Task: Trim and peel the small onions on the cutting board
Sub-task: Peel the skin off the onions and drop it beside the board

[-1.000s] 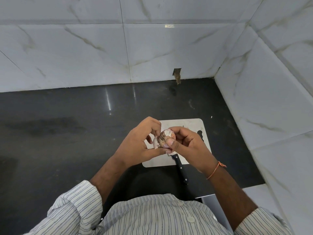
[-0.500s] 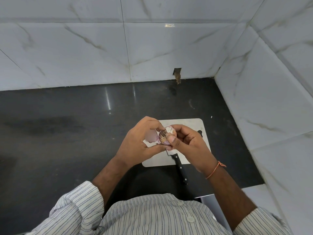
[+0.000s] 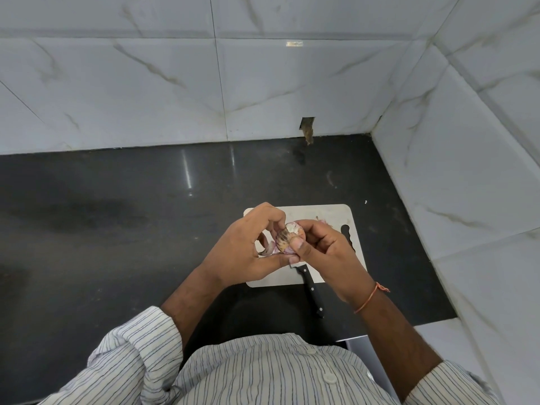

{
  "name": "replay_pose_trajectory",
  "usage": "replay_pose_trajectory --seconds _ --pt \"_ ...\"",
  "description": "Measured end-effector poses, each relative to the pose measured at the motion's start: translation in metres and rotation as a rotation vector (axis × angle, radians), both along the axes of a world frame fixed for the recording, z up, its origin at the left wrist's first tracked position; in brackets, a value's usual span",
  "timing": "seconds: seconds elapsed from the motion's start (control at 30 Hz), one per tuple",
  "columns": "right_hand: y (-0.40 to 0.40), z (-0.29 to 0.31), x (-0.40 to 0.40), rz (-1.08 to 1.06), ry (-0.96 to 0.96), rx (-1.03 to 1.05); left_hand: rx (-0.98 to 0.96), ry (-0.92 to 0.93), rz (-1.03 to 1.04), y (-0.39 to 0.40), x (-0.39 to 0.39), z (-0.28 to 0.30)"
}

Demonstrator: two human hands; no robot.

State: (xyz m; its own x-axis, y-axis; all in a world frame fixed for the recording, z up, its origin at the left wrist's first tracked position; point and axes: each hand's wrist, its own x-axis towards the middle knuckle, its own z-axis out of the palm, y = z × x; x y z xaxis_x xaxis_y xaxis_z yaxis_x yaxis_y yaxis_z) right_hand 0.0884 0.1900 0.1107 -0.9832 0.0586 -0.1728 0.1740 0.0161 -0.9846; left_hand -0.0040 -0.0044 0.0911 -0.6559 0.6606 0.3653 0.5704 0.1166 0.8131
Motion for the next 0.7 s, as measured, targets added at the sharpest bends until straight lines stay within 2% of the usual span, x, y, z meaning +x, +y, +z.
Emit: replay_pose_trajectory --seconds 0.23,0.47,0.6,0.7 --pt "-0.003 -0.001 -0.001 -0.038 -0.029 -0.158 0.045 -0.049 -0.005 0.003 0.003 -0.001" --pt "0.000 0.003 -0.003 -0.094 0.009 -0.146 0.088 -0.291 0.097 0.001 0.008 -0.002" --pt "0.006 0.005 -0.002 -0.066 0.035 -0.118 0.081 -0.296 0.114 -0.001 0.004 -0.002" --pt "0.009 0.004 -0.001 -0.050 0.018 -0.134 0.067 -0.227 0.105 -0.002 0.001 -0.004"
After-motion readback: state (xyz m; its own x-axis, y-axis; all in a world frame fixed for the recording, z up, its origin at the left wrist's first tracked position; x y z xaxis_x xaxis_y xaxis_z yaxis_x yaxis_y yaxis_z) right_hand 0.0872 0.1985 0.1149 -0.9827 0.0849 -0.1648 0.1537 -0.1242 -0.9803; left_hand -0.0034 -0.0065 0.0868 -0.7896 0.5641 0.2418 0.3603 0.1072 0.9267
